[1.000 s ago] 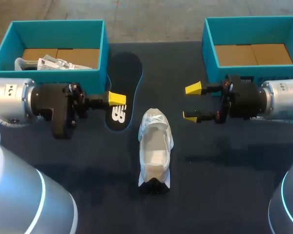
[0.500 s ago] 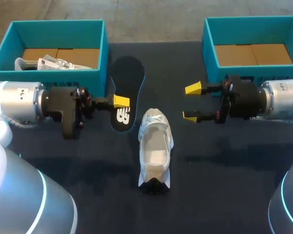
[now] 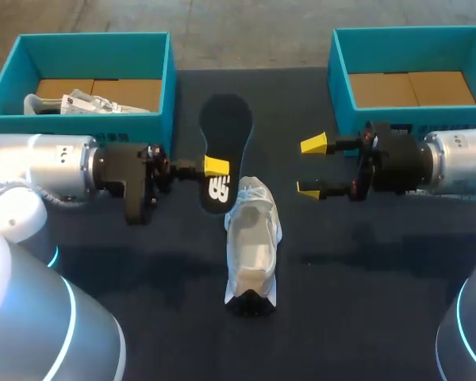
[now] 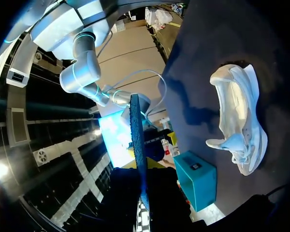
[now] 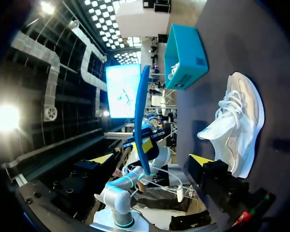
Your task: Take the shoe out of the shoebox, open the shoe tongue, remove and reinsert the insole, then place the shoe into the shoebox
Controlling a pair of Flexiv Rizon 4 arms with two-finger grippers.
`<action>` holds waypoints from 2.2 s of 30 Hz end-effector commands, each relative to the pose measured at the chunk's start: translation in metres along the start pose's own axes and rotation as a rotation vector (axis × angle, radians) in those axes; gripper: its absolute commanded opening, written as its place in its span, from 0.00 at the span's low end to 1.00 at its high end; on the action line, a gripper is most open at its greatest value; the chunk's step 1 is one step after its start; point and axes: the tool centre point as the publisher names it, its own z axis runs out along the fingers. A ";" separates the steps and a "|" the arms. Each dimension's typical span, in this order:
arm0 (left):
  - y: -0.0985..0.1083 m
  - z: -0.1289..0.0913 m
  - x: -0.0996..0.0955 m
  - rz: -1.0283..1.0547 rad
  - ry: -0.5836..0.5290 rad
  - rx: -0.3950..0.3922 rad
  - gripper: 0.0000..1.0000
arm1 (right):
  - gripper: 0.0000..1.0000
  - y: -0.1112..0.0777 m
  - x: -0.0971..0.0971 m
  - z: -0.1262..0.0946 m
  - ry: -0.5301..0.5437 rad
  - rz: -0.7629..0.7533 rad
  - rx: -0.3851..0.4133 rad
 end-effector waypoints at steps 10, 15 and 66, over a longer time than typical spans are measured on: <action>-0.006 0.007 0.004 0.007 0.002 0.006 0.00 | 1.00 0.002 -0.001 0.005 0.002 0.001 -0.004; -0.013 0.010 0.009 0.005 -0.004 -0.002 0.00 | 1.00 0.009 0.002 0.014 0.000 0.002 -0.012; -0.014 0.015 0.009 0.070 -0.019 -0.042 0.00 | 0.20 0.028 0.019 0.040 -0.007 -0.036 -0.058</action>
